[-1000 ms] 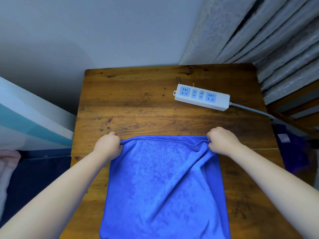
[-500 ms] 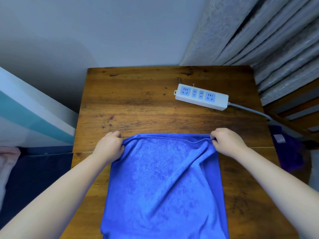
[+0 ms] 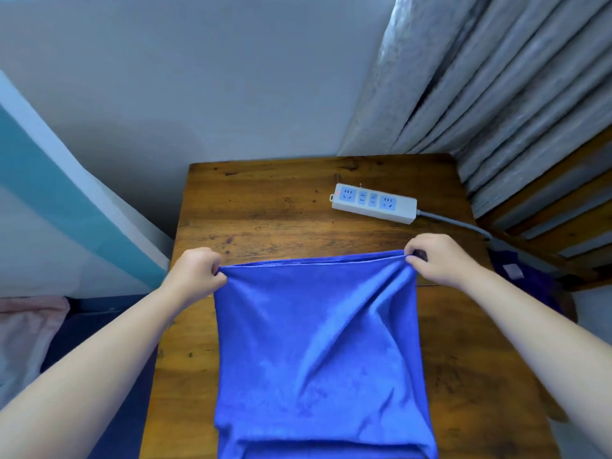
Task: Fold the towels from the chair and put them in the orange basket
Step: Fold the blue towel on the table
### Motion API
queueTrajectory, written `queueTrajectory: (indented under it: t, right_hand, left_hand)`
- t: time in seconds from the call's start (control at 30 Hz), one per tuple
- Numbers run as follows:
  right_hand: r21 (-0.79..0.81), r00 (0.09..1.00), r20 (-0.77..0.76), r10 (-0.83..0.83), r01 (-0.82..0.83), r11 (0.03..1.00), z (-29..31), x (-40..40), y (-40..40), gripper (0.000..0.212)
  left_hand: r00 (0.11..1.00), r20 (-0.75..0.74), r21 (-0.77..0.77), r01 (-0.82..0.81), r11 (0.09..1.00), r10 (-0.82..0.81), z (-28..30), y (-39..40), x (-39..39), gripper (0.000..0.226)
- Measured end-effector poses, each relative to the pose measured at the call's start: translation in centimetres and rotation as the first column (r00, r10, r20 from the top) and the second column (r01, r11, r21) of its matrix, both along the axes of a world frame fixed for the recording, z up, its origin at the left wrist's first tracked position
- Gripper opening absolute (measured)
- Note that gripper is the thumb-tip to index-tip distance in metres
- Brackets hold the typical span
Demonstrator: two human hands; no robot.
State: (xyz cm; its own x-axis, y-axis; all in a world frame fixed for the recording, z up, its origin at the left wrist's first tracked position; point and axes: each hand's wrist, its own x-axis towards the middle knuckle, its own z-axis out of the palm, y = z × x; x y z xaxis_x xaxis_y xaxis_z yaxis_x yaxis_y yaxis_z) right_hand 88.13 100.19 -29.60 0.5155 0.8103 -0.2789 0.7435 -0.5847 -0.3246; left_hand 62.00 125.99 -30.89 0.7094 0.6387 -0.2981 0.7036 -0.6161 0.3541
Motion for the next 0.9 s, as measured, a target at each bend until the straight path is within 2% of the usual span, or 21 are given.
queueTrajectory:
  t: [0.07,0.13,0.27,0.4,0.5,0.57,0.7,0.77,0.8,0.83,0.9]
  right_hand:
    - [0.089,0.998,0.06,0.007,-0.013,0.996,1.3,-0.5,-0.5,0.014]
    - [0.158,0.993,0.12,-0.01,-0.01,0.987,2.2,-0.9,-1.0,0.013]
    - [0.346,0.965,0.249,-0.077,-0.014,0.938,4.0,-1.9,-2.2,0.011]
    - [0.405,0.928,0.367,-0.071,-0.09,0.91,7.2,-2.5,-3.3,0.036]
    - [0.447,0.883,0.463,-0.069,-0.166,0.879,10.2,-2.9,-3.9,0.037]
    - [0.509,0.837,0.526,-0.148,-0.171,0.844,11.5,-3.0,-4.0,0.037]
    - [0.703,0.79,0.433,-0.434,0.005,0.711,13.0,-4.3,-3.8,0.031]
    - [0.735,0.776,0.423,-0.468,0.008,0.678,13.0,-5.0,-3.9,0.03]
    - [0.708,0.789,0.43,-0.439,0.006,0.706,12.7,-5.1,-3.9,0.031]
    - [0.645,0.82,0.435,-0.373,0.006,0.764,12.3,-5.4,-4.3,0.034]
    - [0.477,0.865,0.46,-0.201,-0.05,0.877,11.9,-5.7,-4.9,0.043]
  left_hand:
    - [0.999,0.041,0.012,-0.01,1.0,0.009,1.4,-0.4,-0.4,0.039]
    - [0.997,0.061,0.028,-0.039,0.999,0.037,3.0,-0.9,-0.5,0.014]
    - [0.997,0.075,0.141,0.02,0.99,-0.031,6.3,-2.1,-0.3,0.025]
    - [0.978,0.205,0.275,-0.031,0.961,-0.027,10.3,-2.2,-0.5,0.022]
    - [0.941,0.336,0.36,-0.098,0.928,-0.031,13.0,-2.3,-0.8,0.02]
    - [0.907,0.419,0.405,-0.151,0.901,-0.036,14.3,-2.8,-1.0,0.02]
    - [0.818,0.574,0.384,-0.297,0.874,0.026,16.0,-3.8,-1.0,0.025]
    - [0.761,0.646,0.331,-0.347,0.877,0.058,16.3,-4.3,-1.1,0.024]
    - [0.761,0.644,0.308,-0.348,0.885,0.075,16.2,-4.3,-1.3,0.022]
    - [0.8,0.595,0.305,-0.32,0.897,0.082,15.9,-4.3,-1.7,0.021]
    - [0.93,0.36,0.343,-0.208,0.916,0.076,15.2,-4.1,-2.3,0.023]
